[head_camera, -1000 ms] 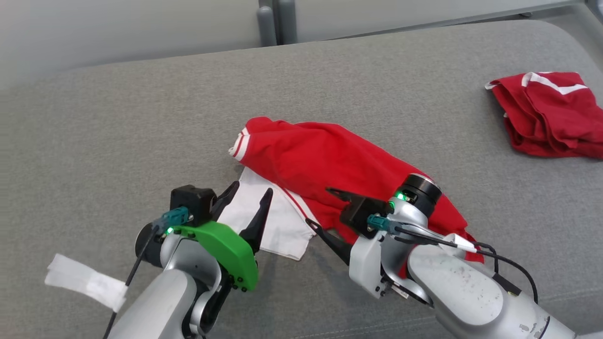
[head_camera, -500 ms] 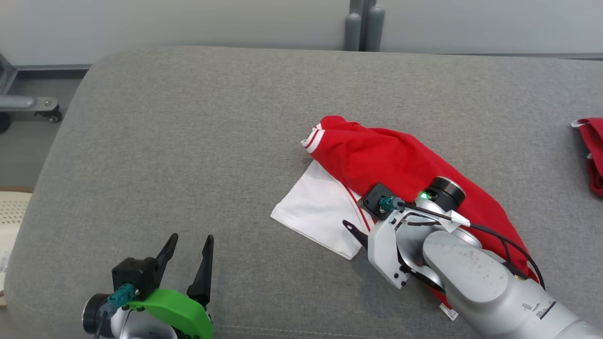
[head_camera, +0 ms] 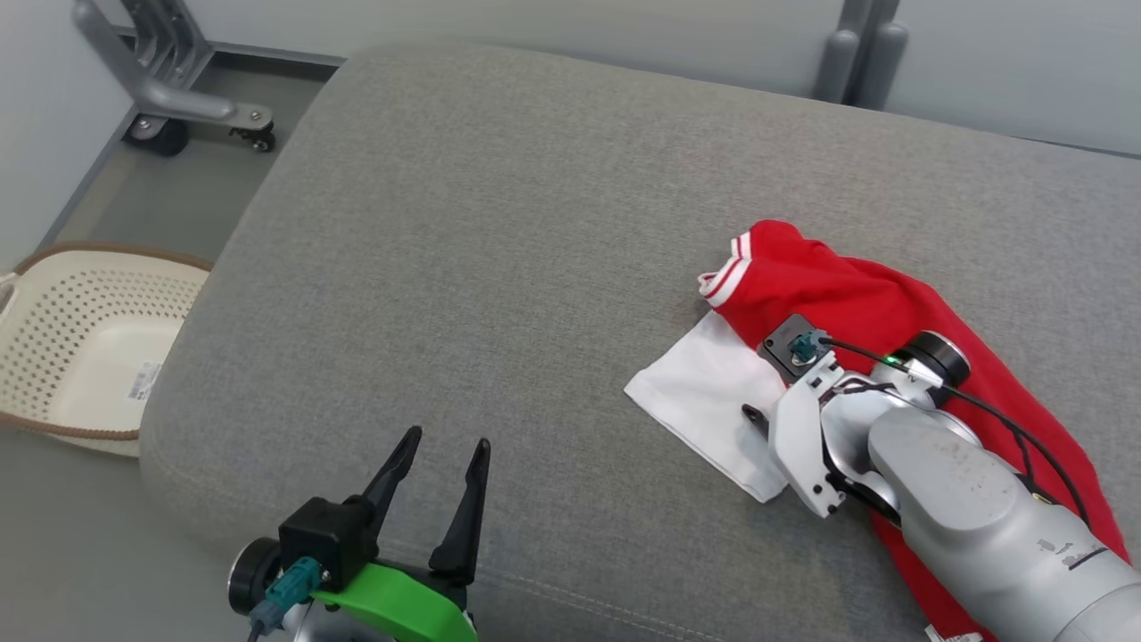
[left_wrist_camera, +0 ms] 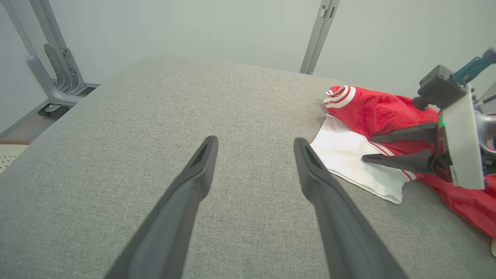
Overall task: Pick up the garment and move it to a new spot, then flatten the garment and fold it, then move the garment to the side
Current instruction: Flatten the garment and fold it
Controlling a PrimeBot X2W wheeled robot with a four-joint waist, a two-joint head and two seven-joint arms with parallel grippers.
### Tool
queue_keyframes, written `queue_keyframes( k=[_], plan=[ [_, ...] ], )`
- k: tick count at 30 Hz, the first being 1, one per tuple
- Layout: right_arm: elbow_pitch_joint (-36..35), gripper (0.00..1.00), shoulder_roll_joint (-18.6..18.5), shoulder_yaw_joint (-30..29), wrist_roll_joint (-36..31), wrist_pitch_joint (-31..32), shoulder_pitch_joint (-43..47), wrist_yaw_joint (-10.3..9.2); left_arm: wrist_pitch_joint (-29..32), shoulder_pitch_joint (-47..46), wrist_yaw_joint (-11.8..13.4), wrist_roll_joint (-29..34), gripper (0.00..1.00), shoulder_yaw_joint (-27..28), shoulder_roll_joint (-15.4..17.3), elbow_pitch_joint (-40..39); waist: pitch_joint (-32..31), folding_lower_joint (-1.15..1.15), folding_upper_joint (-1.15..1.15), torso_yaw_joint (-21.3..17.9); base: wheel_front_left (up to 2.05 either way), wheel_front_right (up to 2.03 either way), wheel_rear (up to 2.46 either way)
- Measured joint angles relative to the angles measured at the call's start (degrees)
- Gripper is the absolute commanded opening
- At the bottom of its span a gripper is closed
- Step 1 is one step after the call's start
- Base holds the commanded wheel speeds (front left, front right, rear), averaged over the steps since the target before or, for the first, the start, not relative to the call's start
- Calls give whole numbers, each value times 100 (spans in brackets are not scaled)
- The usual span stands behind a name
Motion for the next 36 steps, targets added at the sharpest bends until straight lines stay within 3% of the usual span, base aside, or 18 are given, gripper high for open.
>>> queue_keyframes(
  k=[1, 3, 5, 12, 16, 19, 31, 36],
  plan=[
    [60, 94, -30, -20, 27, 41, -2, 0, -1, 1, 0, 0, 100, -38, -26, -13, 14, 0, 0, 84, 0, 0, 0],
    [152, 40, -80, -65, 60, 69, -2, 0, -2, 1, 0, -1, 100, -96, -85, -45, 41, 0, 0, 246, 0, 0, 0],
    [210, 0, -143, -108, 94, 73, -4, 0, 2, 9, 0, -3, 100, -147, -109, -58, 68, 0, 0, 411, 0, 0, 0],
    [278, 0, -101, -18, 149, 13, -72, -8, 3, 155, 0, -21, 100, -78, -96, -94, 123, 0, 0, 890, 0, 0, 0],
    [192, 0, 133, -71, 328, -200, -120, 0, 10, 155, 0, -21, 100, -25, -55, -104, 95, 0, 0, 1019, 0, 0, 0],
    [48, 0, 299, -190, 459, -388, -177, 0, 48, 155, 0, -21, 100, -9, -29, -110, 17, 0, 0, 1028, 0, 0, 0],
    [-432, 0, 367, -1180, 1182, -985, -695, -25, 207, 230, -8, -70, 100, 35, 136, -183, -257, 0, 0, 764, 0, 0, 0],
    [-684, 0, 164, -1842, 1465, -1371, -768, -404, 236, 266, -8, -73, 100, 99, 197, -286, -264, 0, 0, 455, 0, 0, 0]
  ],
)
